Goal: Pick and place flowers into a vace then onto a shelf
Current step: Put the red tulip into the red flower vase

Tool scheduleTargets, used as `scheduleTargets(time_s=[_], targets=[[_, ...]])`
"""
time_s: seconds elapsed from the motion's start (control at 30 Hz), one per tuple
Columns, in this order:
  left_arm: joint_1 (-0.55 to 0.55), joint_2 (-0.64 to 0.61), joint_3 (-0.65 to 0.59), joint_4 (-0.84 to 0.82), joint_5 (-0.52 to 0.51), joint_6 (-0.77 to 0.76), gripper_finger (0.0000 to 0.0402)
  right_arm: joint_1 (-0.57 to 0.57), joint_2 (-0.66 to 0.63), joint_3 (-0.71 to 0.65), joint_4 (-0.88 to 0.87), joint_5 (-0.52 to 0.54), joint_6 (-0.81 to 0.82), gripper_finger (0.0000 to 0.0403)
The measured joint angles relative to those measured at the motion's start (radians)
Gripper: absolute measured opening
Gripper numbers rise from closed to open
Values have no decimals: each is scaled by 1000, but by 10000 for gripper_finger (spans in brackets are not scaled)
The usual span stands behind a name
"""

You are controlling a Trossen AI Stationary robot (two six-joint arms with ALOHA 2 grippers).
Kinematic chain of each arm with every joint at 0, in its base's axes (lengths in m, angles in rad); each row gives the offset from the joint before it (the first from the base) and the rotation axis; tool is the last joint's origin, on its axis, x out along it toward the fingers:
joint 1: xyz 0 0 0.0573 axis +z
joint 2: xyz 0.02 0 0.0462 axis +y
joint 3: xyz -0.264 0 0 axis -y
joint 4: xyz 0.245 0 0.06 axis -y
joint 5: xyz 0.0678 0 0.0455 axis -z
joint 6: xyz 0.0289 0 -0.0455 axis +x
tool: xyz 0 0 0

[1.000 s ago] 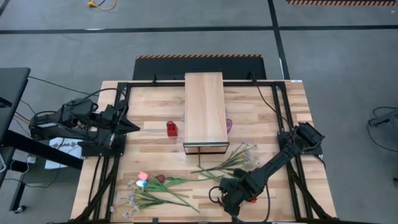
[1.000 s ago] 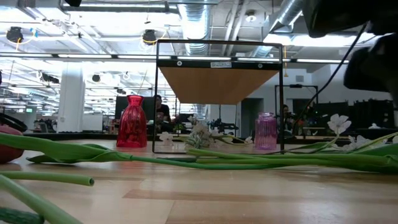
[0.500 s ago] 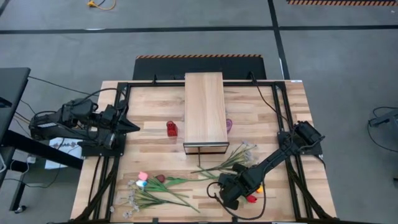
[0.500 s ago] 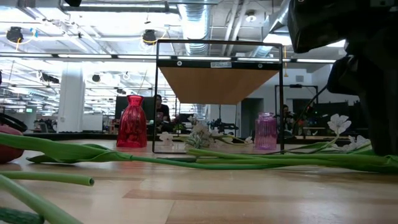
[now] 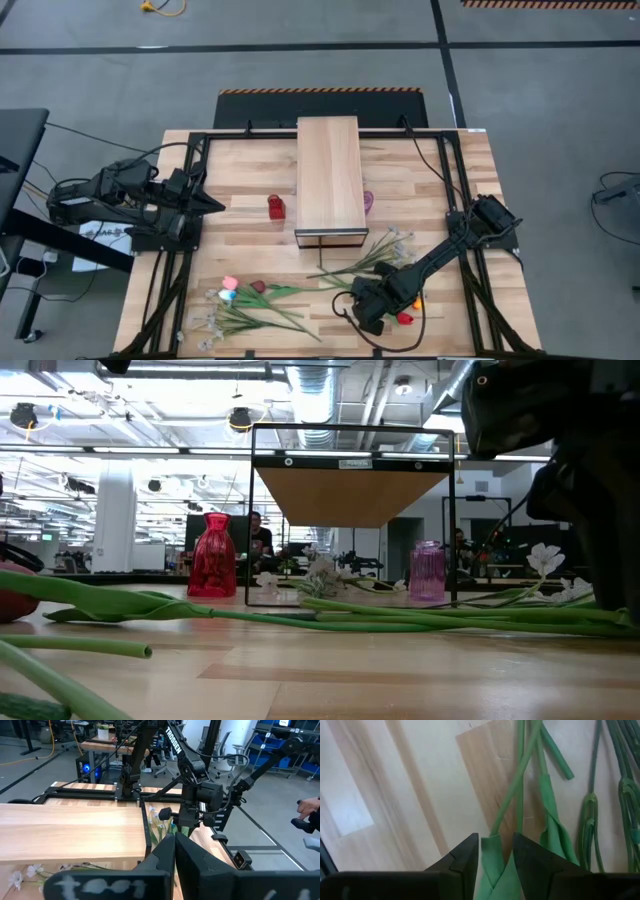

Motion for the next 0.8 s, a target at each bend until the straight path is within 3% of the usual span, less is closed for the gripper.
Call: scheduleTargets(time_s=[0.33,0.8], targets=[[0,0,0,0,0,0,0,-2,27,1,4,5,0,105],[0,0,0,0,26,-3,0,-7,52,21,-11,-9,3,26]])
